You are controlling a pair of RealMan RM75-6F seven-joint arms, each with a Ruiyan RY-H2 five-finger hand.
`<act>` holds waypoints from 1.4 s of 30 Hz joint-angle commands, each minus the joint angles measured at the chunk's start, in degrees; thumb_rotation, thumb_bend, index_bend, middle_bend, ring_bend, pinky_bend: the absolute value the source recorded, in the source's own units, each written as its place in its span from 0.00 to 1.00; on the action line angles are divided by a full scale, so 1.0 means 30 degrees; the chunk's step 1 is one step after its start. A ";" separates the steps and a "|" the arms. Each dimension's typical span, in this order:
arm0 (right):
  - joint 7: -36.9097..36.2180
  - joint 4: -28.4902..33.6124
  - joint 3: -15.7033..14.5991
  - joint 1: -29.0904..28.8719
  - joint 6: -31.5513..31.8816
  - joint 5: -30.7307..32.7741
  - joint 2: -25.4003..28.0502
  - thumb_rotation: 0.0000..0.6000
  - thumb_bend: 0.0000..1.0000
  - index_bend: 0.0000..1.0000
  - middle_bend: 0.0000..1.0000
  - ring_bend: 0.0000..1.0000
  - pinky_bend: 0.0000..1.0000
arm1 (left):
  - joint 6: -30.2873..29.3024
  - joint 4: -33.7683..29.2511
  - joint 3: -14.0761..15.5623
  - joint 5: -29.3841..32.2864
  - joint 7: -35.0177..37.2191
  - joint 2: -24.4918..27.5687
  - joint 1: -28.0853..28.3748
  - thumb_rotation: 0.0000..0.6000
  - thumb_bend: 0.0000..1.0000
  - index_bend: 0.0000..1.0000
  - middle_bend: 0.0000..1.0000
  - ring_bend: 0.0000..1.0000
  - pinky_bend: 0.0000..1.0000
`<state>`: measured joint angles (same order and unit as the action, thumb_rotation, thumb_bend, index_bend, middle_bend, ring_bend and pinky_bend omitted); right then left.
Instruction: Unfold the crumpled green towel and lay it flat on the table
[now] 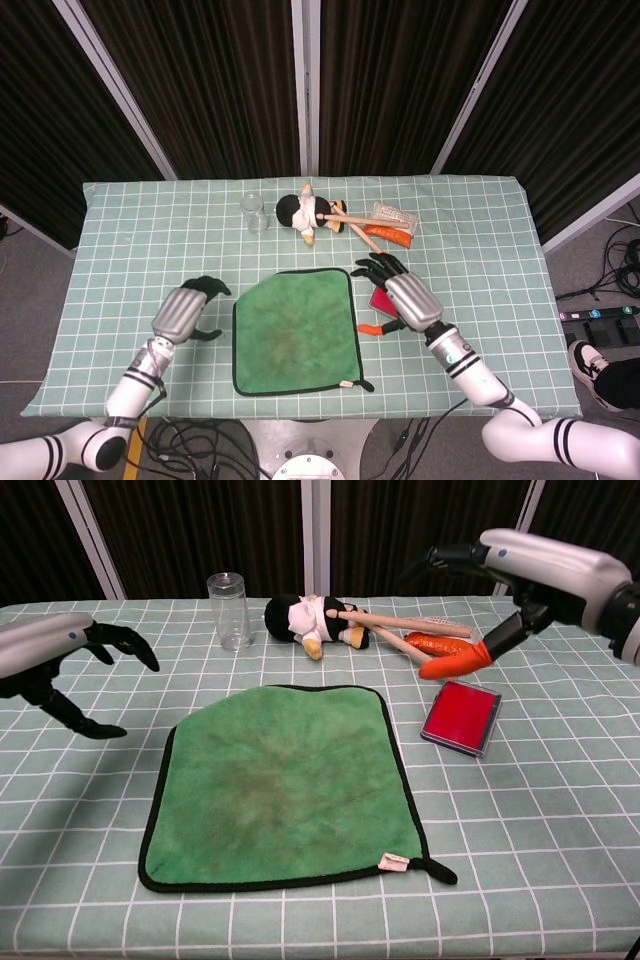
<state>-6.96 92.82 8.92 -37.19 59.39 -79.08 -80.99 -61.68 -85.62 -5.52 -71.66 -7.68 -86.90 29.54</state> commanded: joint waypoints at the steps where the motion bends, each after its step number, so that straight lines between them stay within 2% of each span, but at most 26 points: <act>1: 0.0401 0.0287 0.0342 -0.0024 0.0160 0.0314 0.0345 0.84 0.00 0.21 0.11 0.00 0.00 | 0.1683 0.1717 -0.1004 0.1856 0.1055 -0.0481 0.0449 1.00 0.31 0.41 0.33 0.21 0.24; 5: 0.0623 0.0458 0.0486 -0.0037 0.0197 0.0437 0.0491 0.85 0.00 0.21 0.11 0.00 0.00 | 0.3536 0.3288 -0.1526 0.3009 0.1642 -0.0857 0.1210 1.00 0.54 0.41 0.29 0.20 0.24; 9: 0.0621 0.0509 0.0474 -0.0016 0.0181 0.0419 0.0559 0.84 0.00 0.21 0.11 0.00 0.00 | 0.4804 0.4692 -0.1436 0.3402 0.0970 -0.1170 0.1979 1.00 0.60 0.41 0.27 0.19 0.23; 11: 0.0585 0.0491 0.0429 0.0012 0.0190 0.0362 0.0574 0.85 0.00 0.21 0.11 0.00 0.00 | 0.4979 0.4915 -0.1298 0.3285 0.1051 -0.1279 0.2031 1.00 0.56 0.40 0.26 0.19 0.22; 17: 0.0154 0.0243 0.0304 0.0099 0.0177 0.0235 0.0431 0.85 0.00 0.21 0.11 0.00 0.00 | 0.4282 0.5378 -0.0594 0.2346 0.0958 -0.1937 0.1734 1.00 0.26 0.34 0.25 0.19 0.22; 21: -0.0136 0.0084 0.0290 0.0186 0.0296 0.0155 0.0319 0.85 0.00 0.21 0.11 0.00 0.00 | 0.3610 0.6478 -0.0441 0.1758 0.0991 -0.3112 0.1671 1.00 0.14 0.33 0.25 0.19 0.22; 31: -0.0293 0.0095 0.0325 0.0412 0.0605 0.0096 0.0418 0.85 0.00 0.21 0.11 0.00 0.00 | 0.3363 0.9146 -0.1214 0.1333 0.2310 -0.5230 0.2144 1.00 0.10 0.33 0.25 0.19 0.22; 42: -0.0230 0.0239 0.0446 0.0596 0.0867 0.0183 0.0475 0.85 0.00 0.21 0.12 0.00 0.00 | 0.4142 1.1863 -0.1740 0.1103 0.4274 -0.6856 0.2696 1.00 0.09 0.33 0.25 0.19 0.22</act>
<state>-7.65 93.54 10.27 -35.42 61.98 -78.53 -79.55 -49.64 -50.85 -10.51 -68.20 4.51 -106.79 37.36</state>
